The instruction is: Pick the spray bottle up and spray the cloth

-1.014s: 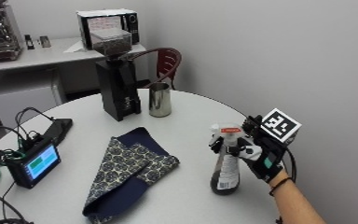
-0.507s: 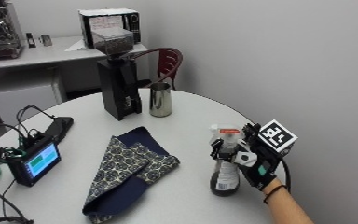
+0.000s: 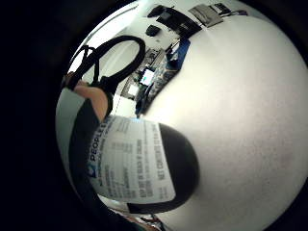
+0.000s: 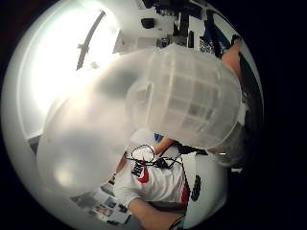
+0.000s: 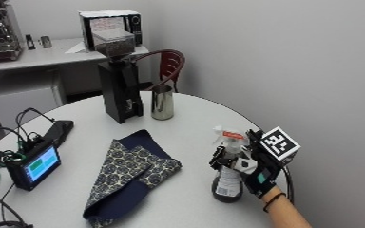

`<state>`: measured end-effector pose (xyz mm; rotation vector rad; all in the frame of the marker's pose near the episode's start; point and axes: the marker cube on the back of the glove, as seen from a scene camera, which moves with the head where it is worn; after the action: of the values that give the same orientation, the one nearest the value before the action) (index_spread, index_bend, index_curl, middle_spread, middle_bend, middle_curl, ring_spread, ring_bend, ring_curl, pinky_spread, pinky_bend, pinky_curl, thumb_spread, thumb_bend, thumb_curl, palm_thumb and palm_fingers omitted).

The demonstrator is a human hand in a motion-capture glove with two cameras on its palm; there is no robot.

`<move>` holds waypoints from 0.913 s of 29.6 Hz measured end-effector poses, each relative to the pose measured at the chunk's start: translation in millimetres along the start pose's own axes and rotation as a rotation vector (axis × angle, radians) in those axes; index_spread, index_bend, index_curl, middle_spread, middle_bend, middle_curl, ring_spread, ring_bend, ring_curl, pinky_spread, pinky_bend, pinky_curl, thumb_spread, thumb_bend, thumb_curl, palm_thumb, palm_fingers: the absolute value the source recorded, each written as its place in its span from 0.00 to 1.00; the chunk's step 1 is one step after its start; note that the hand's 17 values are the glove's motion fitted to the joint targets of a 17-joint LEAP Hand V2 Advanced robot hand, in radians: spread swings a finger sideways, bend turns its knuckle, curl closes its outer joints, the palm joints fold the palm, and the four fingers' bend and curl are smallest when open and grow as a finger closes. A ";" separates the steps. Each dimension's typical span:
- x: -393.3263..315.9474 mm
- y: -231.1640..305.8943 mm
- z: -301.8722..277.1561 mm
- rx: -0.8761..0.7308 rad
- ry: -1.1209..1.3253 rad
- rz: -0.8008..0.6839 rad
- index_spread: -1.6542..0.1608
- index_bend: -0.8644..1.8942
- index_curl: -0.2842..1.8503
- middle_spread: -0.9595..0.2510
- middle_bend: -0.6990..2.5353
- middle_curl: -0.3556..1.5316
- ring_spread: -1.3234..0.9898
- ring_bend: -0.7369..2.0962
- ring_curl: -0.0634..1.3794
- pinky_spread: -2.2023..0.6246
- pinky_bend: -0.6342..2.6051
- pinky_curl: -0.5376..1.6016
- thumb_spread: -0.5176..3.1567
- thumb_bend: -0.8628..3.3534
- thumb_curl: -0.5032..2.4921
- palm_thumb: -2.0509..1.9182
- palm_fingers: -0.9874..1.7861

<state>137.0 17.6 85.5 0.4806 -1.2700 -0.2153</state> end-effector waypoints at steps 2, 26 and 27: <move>3.8 0.3 -0.1 0.022 0.009 0.012 0.76 0.38 0.30 0.68 0.32 0.42 0.50 0.43 0.34 0.74 0.28 0.43 0.35 0.20 0.34 0.77 0.78; -111.0 -37.1 -17.1 0.172 0.404 0.240 0.78 0.37 0.31 0.70 0.34 0.44 0.52 0.45 0.35 0.74 0.30 0.44 0.33 0.20 0.36 0.77 0.80; -116.0 -42.1 -16.3 0.166 0.431 0.253 0.78 0.37 0.31 0.70 0.34 0.44 0.52 0.45 0.35 0.74 0.30 0.44 0.33 0.20 0.36 0.77 0.80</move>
<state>123.0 32.2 -37.4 0.4727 -0.9162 0.2007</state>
